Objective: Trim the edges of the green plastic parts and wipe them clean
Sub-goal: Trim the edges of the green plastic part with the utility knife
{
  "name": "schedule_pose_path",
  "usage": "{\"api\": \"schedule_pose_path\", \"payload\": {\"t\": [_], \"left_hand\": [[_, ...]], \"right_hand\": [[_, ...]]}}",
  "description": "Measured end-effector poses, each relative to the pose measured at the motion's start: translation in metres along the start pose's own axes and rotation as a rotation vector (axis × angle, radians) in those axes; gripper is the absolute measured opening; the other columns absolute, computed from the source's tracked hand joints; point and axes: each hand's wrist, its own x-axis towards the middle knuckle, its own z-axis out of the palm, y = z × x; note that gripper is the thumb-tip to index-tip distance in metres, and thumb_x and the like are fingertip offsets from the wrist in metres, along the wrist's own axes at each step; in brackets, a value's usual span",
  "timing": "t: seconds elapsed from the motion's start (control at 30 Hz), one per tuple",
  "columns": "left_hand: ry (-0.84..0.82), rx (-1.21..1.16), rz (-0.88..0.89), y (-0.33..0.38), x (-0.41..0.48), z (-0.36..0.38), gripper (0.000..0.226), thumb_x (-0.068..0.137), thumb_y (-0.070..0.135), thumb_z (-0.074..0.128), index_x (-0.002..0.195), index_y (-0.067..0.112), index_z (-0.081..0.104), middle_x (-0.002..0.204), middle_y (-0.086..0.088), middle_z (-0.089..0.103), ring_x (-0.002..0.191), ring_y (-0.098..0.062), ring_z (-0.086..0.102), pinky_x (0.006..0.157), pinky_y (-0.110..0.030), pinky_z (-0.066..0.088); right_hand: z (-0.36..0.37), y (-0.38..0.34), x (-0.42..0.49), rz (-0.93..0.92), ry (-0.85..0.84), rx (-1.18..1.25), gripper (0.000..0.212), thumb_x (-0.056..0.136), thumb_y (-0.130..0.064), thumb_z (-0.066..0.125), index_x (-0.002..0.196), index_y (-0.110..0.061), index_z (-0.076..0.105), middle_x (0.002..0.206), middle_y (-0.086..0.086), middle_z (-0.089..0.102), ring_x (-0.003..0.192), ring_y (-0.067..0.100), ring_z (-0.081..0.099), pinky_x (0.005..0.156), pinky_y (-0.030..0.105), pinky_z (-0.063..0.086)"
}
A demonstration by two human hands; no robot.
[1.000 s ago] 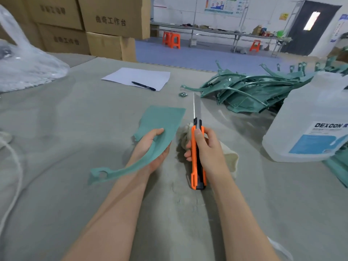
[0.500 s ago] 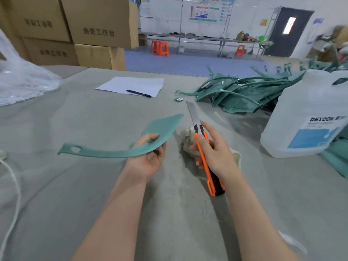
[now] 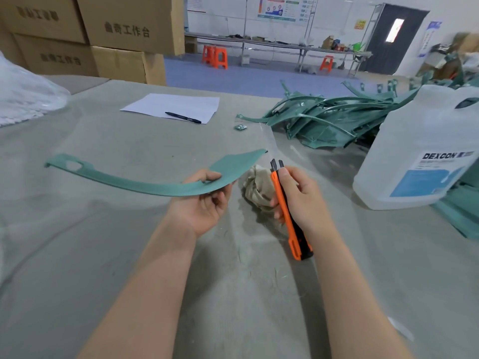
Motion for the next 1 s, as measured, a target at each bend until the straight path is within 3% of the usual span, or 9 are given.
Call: {"api": "schedule_pose_path", "payload": {"t": [0.3,0.53,0.73,1.0], "left_hand": [[-0.048,-0.028,-0.005,-0.0007,-0.0022,-0.0033,0.042,0.087,0.008,0.046,0.052,0.004,0.069,0.065,-0.007,0.067,0.046,-0.008,0.061,0.04,-0.009,0.041],[-0.05,-0.024,0.003,-0.0011,-0.0028,-0.0037,0.041,0.087,0.007,0.045,0.054,0.004,0.07,0.067,-0.007,0.068,0.047,-0.008,0.061,0.041,-0.008,0.041],[-0.024,-0.02,0.002,-0.0018,-0.0055,-0.0011,0.021,0.088,0.008,0.045,0.079,0.006,0.064,0.066,-0.008,0.068,0.046,-0.008,0.06,0.04,-0.009,0.042],[-0.024,-0.01,0.005,-0.0022,-0.0074,0.0007,0.02,0.088,0.008,0.044,0.082,0.005,0.063,0.065,-0.007,0.068,0.045,-0.007,0.06,0.04,-0.009,0.041]], "right_hand": [[0.0013,-0.001,-0.0024,0.016,-0.033,0.043,0.023,0.103,-0.034,0.042,0.096,-0.03,0.063,0.057,0.002,0.061,0.041,0.015,0.052,0.038,0.025,0.044],[0.0016,-0.0004,-0.0017,0.041,-0.01,0.113,0.024,0.103,-0.034,0.041,0.098,-0.024,0.063,0.059,0.005,0.061,0.041,0.015,0.051,0.038,0.022,0.041],[0.0024,0.0003,-0.0026,0.032,-0.025,0.097,0.023,0.103,-0.035,0.042,0.096,-0.028,0.063,0.059,0.005,0.062,0.041,0.015,0.052,0.039,0.024,0.043],[0.0033,-0.0008,-0.004,0.025,-0.021,0.071,0.023,0.103,-0.035,0.042,0.097,-0.029,0.063,0.059,0.004,0.062,0.042,0.015,0.052,0.039,0.025,0.044]]}}
